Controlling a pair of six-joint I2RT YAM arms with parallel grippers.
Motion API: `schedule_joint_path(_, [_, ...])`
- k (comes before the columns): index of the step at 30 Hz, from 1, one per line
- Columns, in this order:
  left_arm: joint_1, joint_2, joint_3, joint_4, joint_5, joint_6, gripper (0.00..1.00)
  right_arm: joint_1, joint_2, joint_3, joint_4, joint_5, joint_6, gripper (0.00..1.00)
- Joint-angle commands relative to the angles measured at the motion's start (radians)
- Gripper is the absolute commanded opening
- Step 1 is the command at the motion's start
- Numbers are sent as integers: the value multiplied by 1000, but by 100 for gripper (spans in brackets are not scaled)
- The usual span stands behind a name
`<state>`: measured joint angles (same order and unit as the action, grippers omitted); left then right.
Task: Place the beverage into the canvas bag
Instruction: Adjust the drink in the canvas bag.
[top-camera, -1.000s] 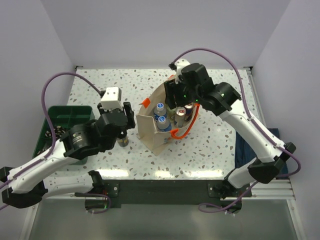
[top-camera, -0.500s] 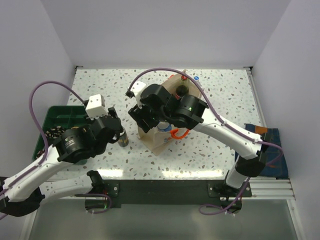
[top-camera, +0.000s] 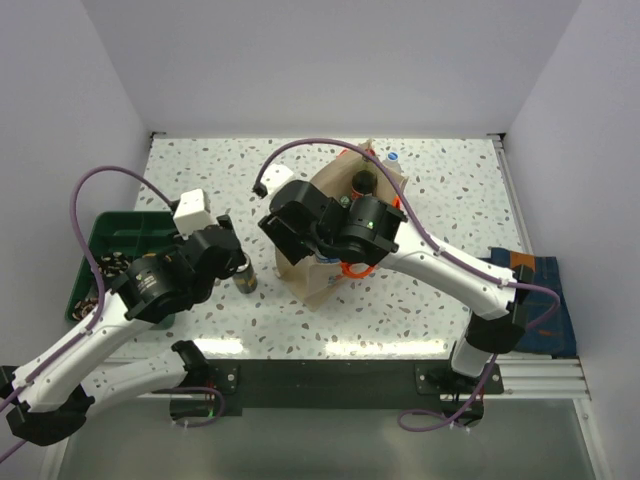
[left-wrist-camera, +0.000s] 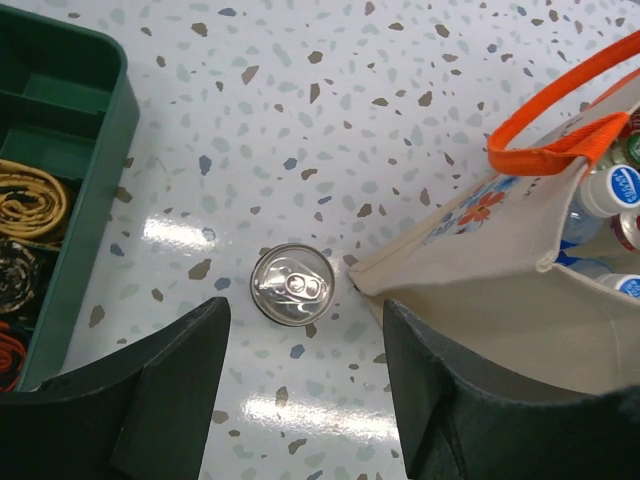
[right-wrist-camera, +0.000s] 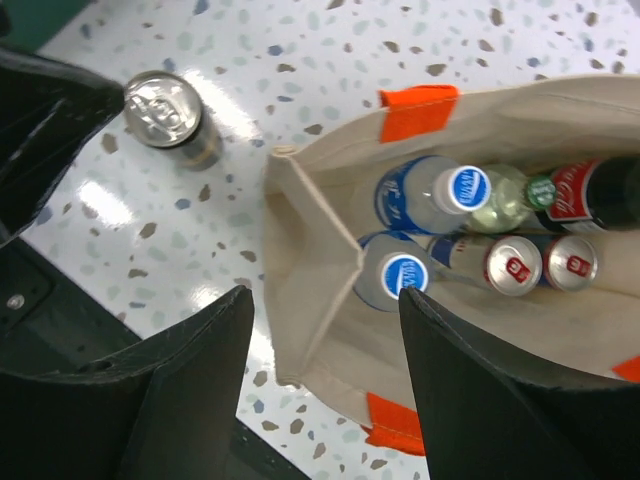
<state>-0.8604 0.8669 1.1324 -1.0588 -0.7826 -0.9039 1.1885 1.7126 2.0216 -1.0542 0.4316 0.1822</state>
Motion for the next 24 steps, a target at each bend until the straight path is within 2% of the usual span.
schedule_joint_path(1, [11, -3, 3, 189, 74, 124, 68, -30, -45, 37, -72, 171, 109, 63])
schedule_joint_path(6, [24, 12, 23, 325, 173, 246, 69, -154, -111, -78, -61, 95, 197, 59])
schedule_joint_path(9, [38, 41, 44, 414, 279, 299, 69, -207, -133, -116, -40, 56, 206, 57])
schedule_joint_path(16, [130, 171, 99, 493, 476, 382, 70, -256, -113, -130, -33, -11, 200, 57])
schedule_joint_path(24, [235, 230, 113, 523, 669, 438, 66, -271, -94, -152, -15, -74, 209, 56])
